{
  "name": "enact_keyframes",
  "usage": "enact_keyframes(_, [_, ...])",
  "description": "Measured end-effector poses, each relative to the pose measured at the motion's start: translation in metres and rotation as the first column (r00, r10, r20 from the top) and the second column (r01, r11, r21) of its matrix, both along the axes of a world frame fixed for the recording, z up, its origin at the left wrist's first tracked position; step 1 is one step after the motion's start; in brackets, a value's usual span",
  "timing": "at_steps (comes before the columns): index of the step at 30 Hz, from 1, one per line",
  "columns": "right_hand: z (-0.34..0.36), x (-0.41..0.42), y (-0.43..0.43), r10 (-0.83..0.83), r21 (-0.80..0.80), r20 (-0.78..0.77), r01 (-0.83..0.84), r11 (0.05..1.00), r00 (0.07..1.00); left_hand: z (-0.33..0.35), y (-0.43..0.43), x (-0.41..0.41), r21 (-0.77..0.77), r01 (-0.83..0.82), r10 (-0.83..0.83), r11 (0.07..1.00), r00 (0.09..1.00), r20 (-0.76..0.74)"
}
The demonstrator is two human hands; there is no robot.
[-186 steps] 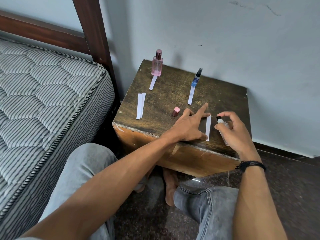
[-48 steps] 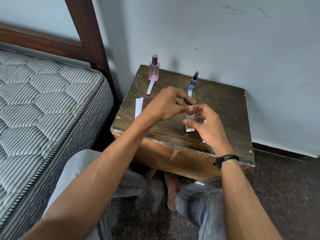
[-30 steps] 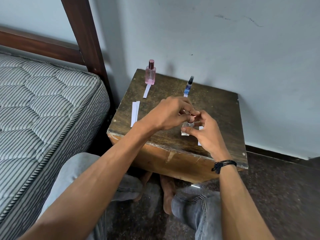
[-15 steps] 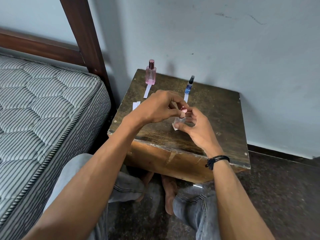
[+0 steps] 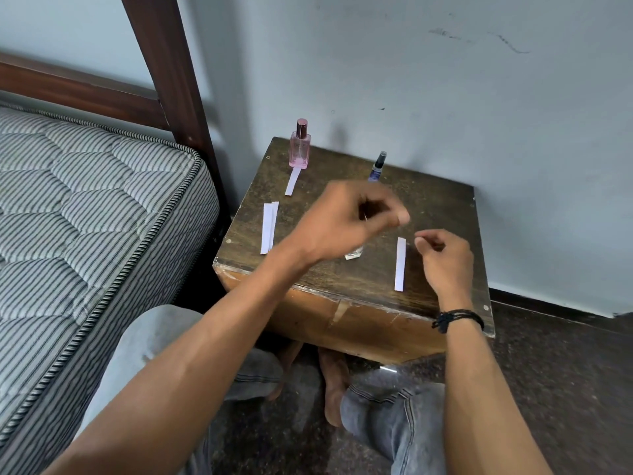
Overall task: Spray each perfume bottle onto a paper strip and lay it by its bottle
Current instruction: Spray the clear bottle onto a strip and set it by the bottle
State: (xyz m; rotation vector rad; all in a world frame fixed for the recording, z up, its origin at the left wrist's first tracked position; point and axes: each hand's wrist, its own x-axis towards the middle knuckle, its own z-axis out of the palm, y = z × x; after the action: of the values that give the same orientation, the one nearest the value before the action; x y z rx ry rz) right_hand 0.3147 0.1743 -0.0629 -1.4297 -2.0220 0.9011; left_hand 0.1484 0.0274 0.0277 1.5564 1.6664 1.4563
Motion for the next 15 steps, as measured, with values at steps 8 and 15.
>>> enact_keyframes(8, [-0.008,0.001,0.006,0.16,0.076,0.073,-0.165,0.983,0.984,-0.057,-0.007,0.081,-0.459,-0.025,-0.282,0.888,0.759,-0.587])
enact_keyframes(15, [-0.011,-0.003,0.009,0.168,0.034,0.108,-0.172,0.984,0.98,-0.084,-0.014,0.099,-0.404,-0.183,-0.137,0.896,0.753,-0.644])
